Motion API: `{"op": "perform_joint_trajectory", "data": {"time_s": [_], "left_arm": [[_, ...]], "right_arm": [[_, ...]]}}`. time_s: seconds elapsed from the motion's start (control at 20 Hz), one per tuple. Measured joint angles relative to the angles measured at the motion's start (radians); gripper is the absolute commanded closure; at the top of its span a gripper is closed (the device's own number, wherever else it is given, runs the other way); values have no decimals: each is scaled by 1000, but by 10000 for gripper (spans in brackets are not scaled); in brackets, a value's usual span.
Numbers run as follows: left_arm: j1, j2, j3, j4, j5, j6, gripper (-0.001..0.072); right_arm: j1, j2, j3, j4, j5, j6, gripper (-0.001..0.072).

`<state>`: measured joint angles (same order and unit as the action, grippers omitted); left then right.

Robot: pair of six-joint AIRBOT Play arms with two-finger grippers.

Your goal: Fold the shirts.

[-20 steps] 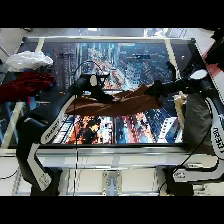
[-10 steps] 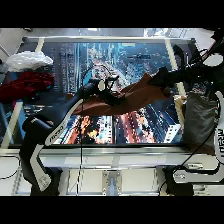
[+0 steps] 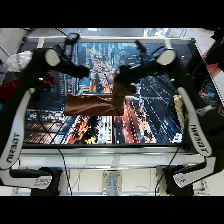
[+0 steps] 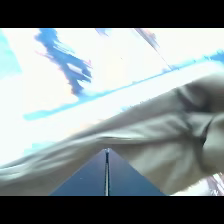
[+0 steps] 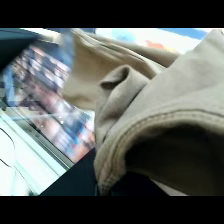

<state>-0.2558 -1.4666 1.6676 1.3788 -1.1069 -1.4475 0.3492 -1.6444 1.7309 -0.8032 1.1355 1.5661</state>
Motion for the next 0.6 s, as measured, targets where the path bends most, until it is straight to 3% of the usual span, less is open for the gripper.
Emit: {"op": "perform_joint_trajectory", "data": {"time_s": [0.05, 0.1, 0.15, 0.35, 0.6], "left_arm": [[31, 33, 0, 3, -6, 0, 694], [63, 63, 0, 5, -16, 1, 694], [92, 88, -1, 8, -26, 1, 694], [173, 137, -2, 14, -76, 1, 694], [207, 151, -2, 16, -100, 8, 694]], "right_arm": [[61, -47, 39, 9, -64, 15, 502], [116, -91, 79, 17, -132, 24, 101], [163, -126, 117, 22, -191, 31, 18], [246, -203, 237, -40, -296, 46, 18], [136, -218, 294, -255, -54, 54, 19]]}}
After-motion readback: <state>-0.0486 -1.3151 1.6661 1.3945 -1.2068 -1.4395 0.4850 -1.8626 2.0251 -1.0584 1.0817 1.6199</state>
